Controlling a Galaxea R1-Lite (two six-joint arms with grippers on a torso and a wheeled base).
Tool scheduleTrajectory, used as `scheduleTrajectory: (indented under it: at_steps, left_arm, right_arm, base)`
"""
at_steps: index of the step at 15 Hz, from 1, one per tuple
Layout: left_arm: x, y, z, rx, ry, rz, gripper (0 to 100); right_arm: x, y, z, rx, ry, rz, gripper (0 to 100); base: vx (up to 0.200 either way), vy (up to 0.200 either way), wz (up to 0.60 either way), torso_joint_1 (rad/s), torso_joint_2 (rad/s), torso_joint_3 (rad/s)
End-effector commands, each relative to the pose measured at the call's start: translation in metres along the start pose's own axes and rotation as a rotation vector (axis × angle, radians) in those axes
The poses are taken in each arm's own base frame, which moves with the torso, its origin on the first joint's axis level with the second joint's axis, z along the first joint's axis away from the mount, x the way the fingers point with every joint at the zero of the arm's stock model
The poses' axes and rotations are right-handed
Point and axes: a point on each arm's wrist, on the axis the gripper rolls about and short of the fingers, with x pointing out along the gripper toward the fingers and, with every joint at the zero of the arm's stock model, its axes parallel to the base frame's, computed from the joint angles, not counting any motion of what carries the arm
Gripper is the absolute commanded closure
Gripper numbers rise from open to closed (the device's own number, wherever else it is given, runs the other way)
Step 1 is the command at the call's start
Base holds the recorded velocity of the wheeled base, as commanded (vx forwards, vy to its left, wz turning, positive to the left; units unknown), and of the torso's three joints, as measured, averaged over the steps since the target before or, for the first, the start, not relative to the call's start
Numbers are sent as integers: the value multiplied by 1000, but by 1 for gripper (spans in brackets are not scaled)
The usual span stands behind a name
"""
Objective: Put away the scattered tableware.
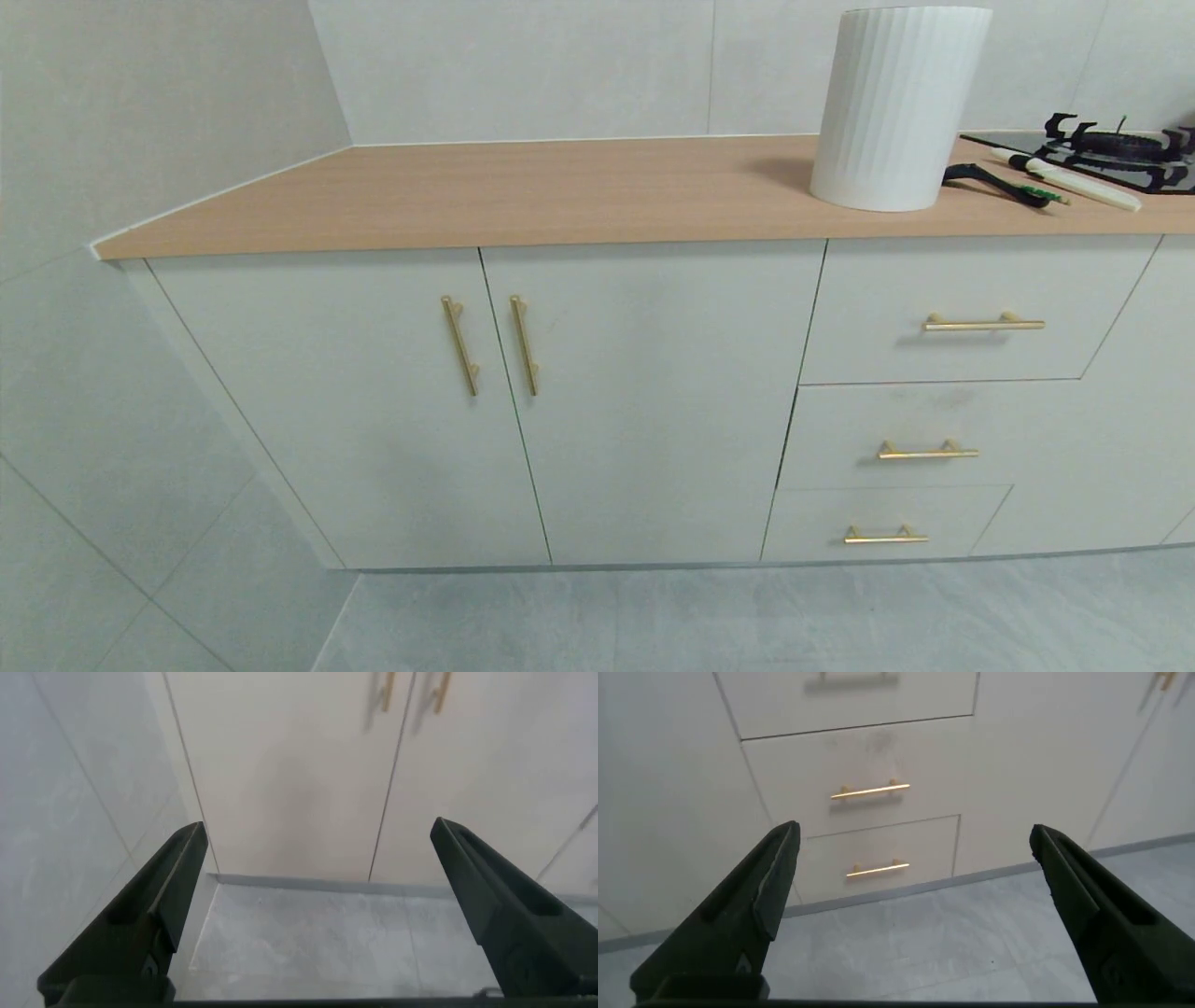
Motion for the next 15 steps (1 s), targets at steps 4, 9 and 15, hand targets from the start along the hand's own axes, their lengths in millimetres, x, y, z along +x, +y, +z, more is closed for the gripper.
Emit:
scheduleTrajectory:
  at_steps: [4,9,15]
  left_arm:
    - [0,0,0,28,2,-12,0]
    - [0,0,0,9,1,-12,0]
    - [0,0,0,-7,1,-11,0]
  right_arm:
    - [1,1,-1,-7,7,37,0]
    - [1,1,-1,1,10,71,0]
    - [0,4,-1,-94,-1,193,0]
  base:
    - [0,0,0,0,0,0]
    - [0,0,0,0,0,0]
    - [0,0,0,0,0,0]
